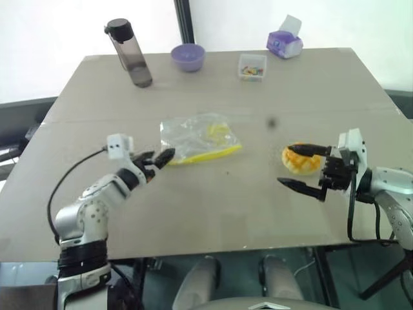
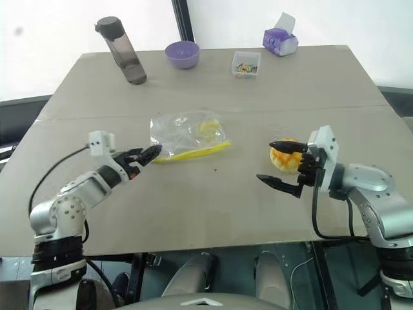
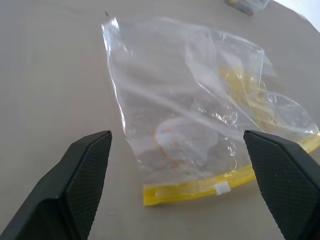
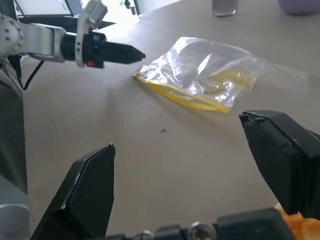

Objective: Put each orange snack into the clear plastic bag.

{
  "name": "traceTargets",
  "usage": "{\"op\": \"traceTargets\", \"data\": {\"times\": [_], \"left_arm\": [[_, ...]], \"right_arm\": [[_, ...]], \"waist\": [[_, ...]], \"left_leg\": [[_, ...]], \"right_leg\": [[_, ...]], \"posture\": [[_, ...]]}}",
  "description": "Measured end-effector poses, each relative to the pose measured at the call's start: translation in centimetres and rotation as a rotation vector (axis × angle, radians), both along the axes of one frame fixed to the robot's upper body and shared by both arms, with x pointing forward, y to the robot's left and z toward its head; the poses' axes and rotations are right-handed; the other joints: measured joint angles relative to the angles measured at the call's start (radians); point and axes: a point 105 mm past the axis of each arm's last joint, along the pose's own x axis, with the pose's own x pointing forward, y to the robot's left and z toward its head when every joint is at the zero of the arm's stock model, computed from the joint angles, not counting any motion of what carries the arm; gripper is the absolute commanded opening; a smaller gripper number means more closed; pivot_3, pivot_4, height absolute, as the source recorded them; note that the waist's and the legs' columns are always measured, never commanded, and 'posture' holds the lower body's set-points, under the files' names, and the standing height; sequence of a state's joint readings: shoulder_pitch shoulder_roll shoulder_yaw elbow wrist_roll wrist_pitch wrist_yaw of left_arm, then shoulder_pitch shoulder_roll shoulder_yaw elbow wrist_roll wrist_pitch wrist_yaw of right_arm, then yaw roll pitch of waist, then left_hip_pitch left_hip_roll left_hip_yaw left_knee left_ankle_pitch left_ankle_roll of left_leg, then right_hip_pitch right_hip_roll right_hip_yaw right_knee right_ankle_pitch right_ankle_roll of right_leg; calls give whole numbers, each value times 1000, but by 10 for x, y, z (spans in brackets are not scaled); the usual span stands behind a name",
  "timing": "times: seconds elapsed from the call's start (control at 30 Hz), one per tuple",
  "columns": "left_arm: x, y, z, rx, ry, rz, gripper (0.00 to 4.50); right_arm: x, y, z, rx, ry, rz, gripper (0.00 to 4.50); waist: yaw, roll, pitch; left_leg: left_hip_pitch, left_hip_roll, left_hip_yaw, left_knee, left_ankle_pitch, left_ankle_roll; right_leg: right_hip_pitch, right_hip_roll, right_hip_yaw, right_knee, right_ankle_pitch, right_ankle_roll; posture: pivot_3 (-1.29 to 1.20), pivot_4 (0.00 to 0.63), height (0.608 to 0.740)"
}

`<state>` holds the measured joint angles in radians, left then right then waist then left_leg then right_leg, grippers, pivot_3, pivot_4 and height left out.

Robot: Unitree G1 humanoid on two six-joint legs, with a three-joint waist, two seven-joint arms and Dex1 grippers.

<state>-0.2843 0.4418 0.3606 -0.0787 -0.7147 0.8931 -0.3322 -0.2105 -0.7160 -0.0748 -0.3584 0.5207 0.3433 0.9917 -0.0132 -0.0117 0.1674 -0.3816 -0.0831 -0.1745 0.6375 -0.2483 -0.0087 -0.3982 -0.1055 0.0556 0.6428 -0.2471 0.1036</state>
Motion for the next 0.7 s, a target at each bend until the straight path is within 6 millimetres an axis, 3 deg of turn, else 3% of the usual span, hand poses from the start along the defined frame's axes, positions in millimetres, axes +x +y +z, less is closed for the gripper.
{"op": "traceTargets", "data": {"times": [0.37,0.5,0.7], "left_arm": [[16,-9,5,-172,106,44,4470],[12,-12,1,-210,146,24,3185],[-4,-20,-14,-253,229,-8,385]], "right_arm": [[0,13,9,31,-47,22,4500],[0,15,12,37,-59,22,4500],[4,16,8,23,-56,-7,4500]], "waist": [[5,0,-1],[6,0,-1],[6,0,-1]], "left_leg": [[1,0,0,1,2,-3],[1,-1,0,1,3,-4],[1,-1,0,1,3,-4]], "right_leg": [[1,0,0,1,0,0],[1,-1,0,1,0,0],[1,-1,0,1,0,0]], "posture": [[0,150,740],[0,150,740],[0,150,740]]}}
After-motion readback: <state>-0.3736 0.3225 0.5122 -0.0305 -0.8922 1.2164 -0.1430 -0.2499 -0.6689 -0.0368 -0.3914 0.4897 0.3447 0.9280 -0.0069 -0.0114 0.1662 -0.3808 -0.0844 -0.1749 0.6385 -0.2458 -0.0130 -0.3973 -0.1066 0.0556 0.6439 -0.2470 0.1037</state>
